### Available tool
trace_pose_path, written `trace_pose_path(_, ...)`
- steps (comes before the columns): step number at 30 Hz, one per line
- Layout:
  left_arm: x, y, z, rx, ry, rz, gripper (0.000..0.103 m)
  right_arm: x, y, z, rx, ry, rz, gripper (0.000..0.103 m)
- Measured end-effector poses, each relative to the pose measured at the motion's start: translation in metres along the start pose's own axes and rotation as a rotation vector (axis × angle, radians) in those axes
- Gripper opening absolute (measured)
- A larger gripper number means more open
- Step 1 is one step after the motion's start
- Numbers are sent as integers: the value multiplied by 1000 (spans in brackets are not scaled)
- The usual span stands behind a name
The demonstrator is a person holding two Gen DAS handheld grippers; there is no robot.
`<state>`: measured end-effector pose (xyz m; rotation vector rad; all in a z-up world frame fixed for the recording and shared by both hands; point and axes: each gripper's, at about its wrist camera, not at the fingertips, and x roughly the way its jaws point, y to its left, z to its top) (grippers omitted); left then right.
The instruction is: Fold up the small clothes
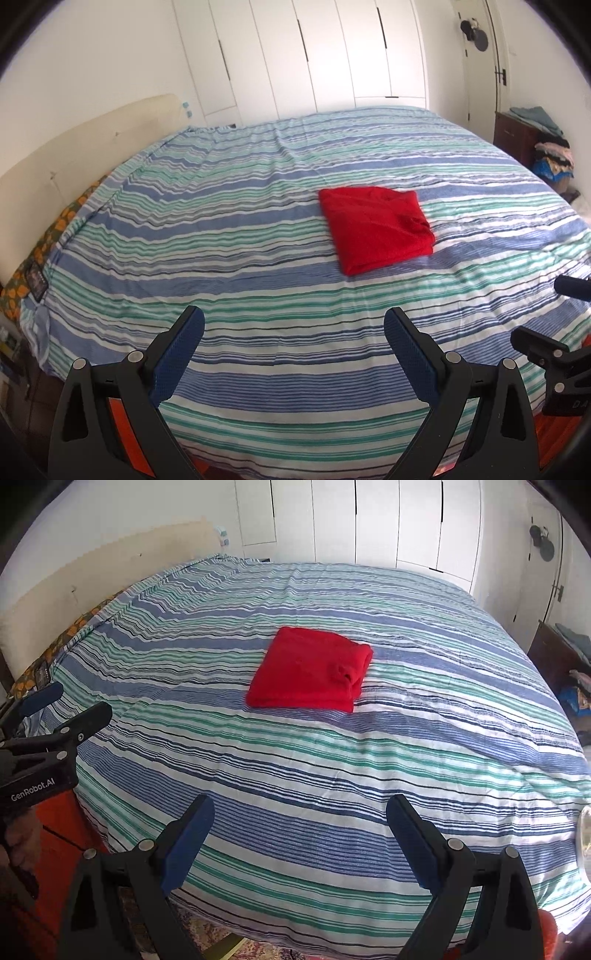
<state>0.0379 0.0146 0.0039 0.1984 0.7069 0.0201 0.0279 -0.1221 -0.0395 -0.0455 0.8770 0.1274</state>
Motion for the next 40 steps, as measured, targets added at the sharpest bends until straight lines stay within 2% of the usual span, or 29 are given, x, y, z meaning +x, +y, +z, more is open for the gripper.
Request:
trace_pose_path(5, -3, 1, 8, 16, 41, 15, 98, -14, 6, 12, -19, 0, -42, 94)
trace_pose_path(8, -4, 3, 12, 0, 89, -30, 98, -25, 9, 22, -20, -20, -91, 94)
trace_pose_path(12, 3, 5, 15, -57, 196, -114, 98, -35, 10, 33, -11, -47, -126, 94)
trace_pose_path(16, 9, 2, 13, -56, 237, -105, 98, -35, 10, 35, -16, -50, -140, 94)
trace_pose_path(31, 18, -2, 11, -17, 257, -92, 97, -25, 9, 31, -21, -21, -129, 94)
trace_pose_path(36, 21, -4, 11, -12, 269, -110, 97, -22, 9, 31, -16, -18, -129, 94)
trace_pose_path(40, 20, -8, 10, -5, 253, -109, 97, -21, 8, 32, -11, -19, -127, 94)
